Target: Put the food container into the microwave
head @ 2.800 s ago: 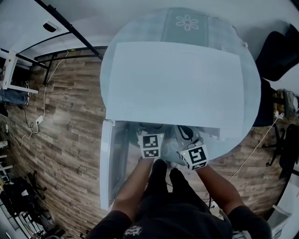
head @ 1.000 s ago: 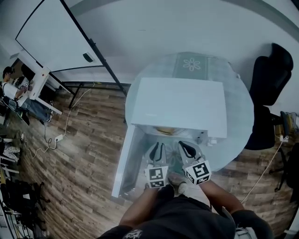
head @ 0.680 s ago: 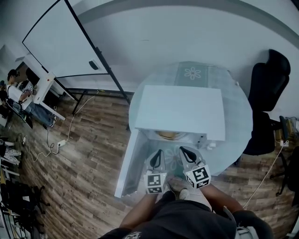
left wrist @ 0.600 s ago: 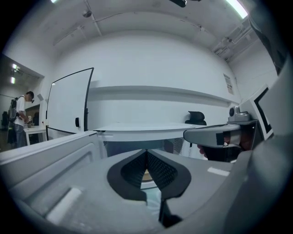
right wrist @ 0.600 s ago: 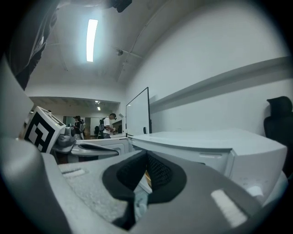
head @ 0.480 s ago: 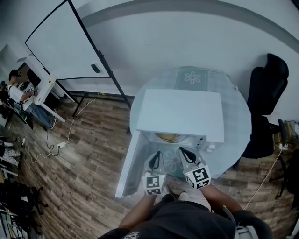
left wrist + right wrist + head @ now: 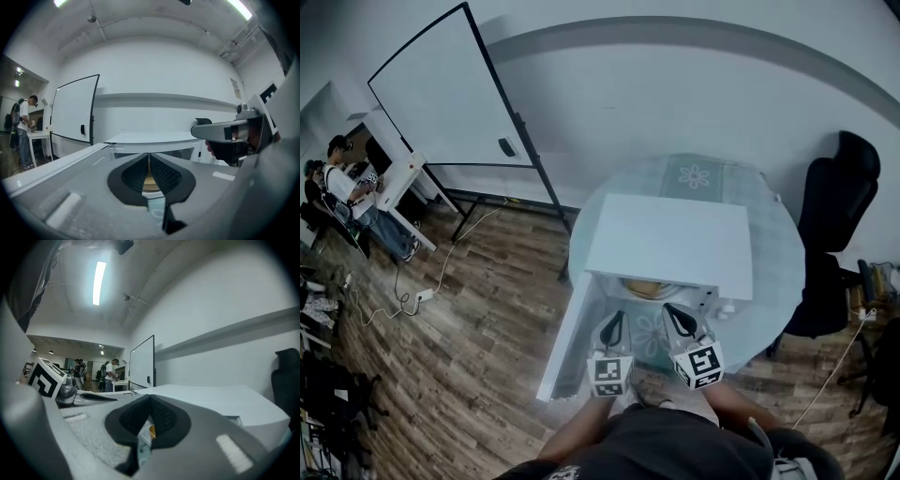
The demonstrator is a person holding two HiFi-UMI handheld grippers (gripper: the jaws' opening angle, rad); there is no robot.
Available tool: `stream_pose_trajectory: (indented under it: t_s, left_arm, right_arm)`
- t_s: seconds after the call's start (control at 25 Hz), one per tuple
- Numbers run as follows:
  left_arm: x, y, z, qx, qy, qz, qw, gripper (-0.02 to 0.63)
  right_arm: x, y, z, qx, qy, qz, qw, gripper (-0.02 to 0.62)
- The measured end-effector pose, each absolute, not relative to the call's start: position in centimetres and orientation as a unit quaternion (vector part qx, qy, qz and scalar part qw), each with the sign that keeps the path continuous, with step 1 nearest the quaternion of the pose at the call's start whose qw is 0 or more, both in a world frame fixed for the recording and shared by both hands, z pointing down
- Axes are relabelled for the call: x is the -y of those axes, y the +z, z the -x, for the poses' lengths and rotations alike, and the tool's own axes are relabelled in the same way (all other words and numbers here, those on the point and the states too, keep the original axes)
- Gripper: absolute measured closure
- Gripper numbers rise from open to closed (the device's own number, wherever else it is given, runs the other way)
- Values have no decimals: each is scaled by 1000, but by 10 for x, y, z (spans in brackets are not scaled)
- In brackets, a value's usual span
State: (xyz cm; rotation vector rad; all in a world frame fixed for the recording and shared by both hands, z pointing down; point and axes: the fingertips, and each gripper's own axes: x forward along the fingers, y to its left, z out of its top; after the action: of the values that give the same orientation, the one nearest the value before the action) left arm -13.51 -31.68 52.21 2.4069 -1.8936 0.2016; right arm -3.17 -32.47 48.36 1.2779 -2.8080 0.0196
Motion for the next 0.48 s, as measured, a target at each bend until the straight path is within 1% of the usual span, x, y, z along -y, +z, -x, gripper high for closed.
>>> stream_pose_trajectory:
  t_s: [0.48]
  left_arm:
    - [319, 510, 149, 636, 50, -769, 37, 600]
  right_arm:
    - [323, 468, 35, 911, -2, -412, 10, 594]
